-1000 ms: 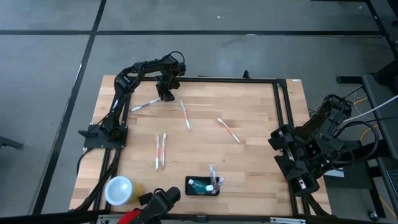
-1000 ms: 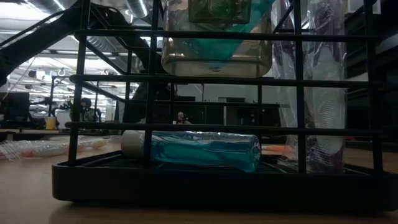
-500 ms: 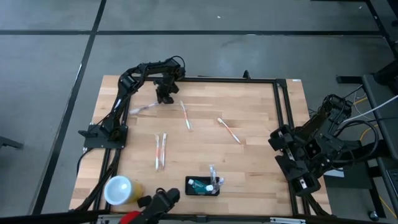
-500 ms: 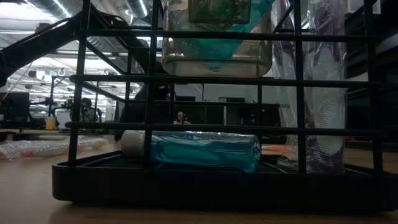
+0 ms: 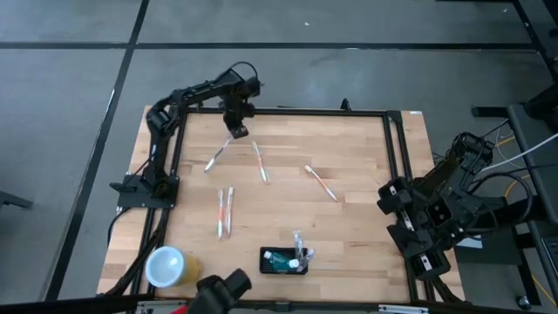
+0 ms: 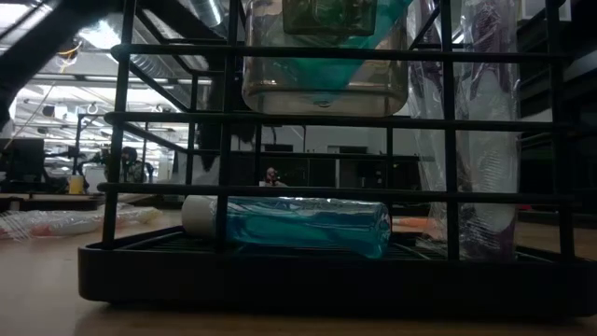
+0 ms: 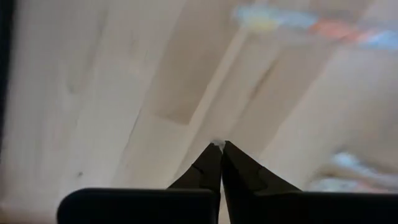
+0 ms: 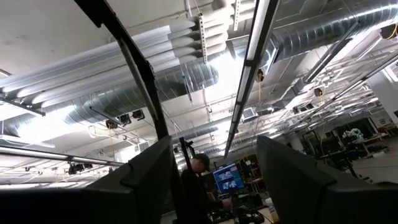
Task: Pick & Place toothbrushing station
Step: Put the purple toothbrush into the mesh organizer
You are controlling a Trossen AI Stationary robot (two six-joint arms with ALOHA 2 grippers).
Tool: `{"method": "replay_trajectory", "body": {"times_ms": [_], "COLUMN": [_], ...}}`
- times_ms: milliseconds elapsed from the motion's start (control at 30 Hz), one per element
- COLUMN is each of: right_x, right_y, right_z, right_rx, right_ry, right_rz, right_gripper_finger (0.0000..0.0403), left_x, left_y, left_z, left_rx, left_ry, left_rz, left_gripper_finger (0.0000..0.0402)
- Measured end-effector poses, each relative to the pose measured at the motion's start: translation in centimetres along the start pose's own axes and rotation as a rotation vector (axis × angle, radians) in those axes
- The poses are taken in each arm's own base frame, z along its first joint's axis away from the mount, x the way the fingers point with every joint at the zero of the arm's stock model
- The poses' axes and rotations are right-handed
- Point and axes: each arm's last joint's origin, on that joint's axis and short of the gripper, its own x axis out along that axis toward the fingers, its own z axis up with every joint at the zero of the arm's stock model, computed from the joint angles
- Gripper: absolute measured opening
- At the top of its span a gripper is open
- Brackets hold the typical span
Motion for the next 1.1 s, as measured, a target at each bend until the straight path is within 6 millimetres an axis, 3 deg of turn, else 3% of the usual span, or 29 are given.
{"method": "replay_trajectory", "body": {"times_ms": [333,500,667,800,933,1033,1100], "right_x": [-0.4,-0.7,-1.0,-1.3,-1.4,-1.6,-1.6], "right_y": [0.6,1.0,1.3,1.6,1.7,1.9,2.0], "right_z": [-0.1,0.0,0.2,0.3,0.3,0.4,0.4], "right_rx": [-0.003,-0.021,-0.044,-0.054,-0.062,-0.065,-0.063], "right_ry": [-0.005,0.004,0.007,0.01,0.011,0.01,0.011], "right_rz": [0.061,0.075,0.089,0.101,0.111,0.123,0.125], "right_gripper_finger": [0.0235,0.0235,0.0235,0.0235,0.0235,0.0235,0.0235], "left_x": [-10.4,-14.9,-18.1,-19.5,-19.5,-17.6,-15.0], "left_y": [-4.7,-9.7,-15.4,-20.3,-26.0,-30.8,-34.0], "left_z": [-4.5,-7.9,-11.8,-14.9,-17.5,-18.4,-18.6], "left_rx": [0.054,0.218,0.384,0.428,0.432,0.417,0.42], "left_ry": [-0.569,-0.806,-0.998,-1.146,-1.279,-1.332,-1.32], "left_rz": [-0.166,-0.242,-0.273,-0.216,-0.119,-0.076,-0.052], "left_gripper_finger": [0.0001,0.0001,0.0001,0.0001,0.0001,0.0001,0.0001]}}
